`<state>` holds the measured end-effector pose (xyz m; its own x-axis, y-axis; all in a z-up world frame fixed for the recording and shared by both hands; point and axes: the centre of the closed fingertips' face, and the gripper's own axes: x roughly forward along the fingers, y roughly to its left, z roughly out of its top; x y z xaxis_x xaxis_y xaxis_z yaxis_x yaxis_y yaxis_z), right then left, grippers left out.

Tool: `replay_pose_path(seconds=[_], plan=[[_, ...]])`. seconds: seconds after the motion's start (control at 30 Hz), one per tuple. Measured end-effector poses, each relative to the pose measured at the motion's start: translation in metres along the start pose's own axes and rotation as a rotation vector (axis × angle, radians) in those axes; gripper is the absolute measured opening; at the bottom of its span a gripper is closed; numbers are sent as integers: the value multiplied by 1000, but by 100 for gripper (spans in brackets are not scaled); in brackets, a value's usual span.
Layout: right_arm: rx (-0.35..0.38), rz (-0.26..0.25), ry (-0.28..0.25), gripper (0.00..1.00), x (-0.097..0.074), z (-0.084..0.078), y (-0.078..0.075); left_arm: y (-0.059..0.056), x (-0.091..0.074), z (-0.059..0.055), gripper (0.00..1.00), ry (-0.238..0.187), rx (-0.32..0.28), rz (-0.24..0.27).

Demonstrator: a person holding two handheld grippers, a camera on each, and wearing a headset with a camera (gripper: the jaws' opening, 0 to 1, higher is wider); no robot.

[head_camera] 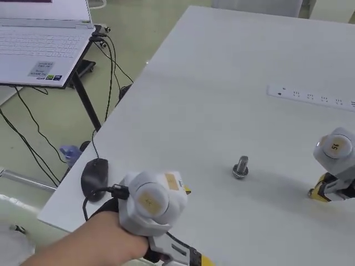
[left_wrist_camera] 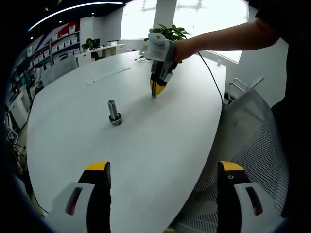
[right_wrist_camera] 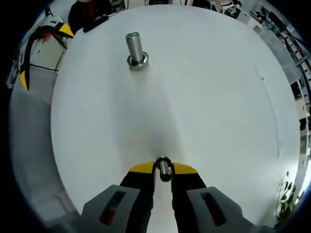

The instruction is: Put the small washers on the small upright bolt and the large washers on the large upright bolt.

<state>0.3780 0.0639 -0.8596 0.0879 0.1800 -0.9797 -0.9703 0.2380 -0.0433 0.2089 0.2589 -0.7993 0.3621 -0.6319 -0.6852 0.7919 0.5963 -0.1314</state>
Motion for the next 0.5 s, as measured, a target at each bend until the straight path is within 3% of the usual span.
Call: replay_pose_path(seconds=[0.4,0.5], plan=[[6,-14,-31,20,-2,1,-2,-3,-7,1,90,11,15,6],[-1,-36,-67,24,-10,5,-3,-4,-9,2,90,4,13,11]])
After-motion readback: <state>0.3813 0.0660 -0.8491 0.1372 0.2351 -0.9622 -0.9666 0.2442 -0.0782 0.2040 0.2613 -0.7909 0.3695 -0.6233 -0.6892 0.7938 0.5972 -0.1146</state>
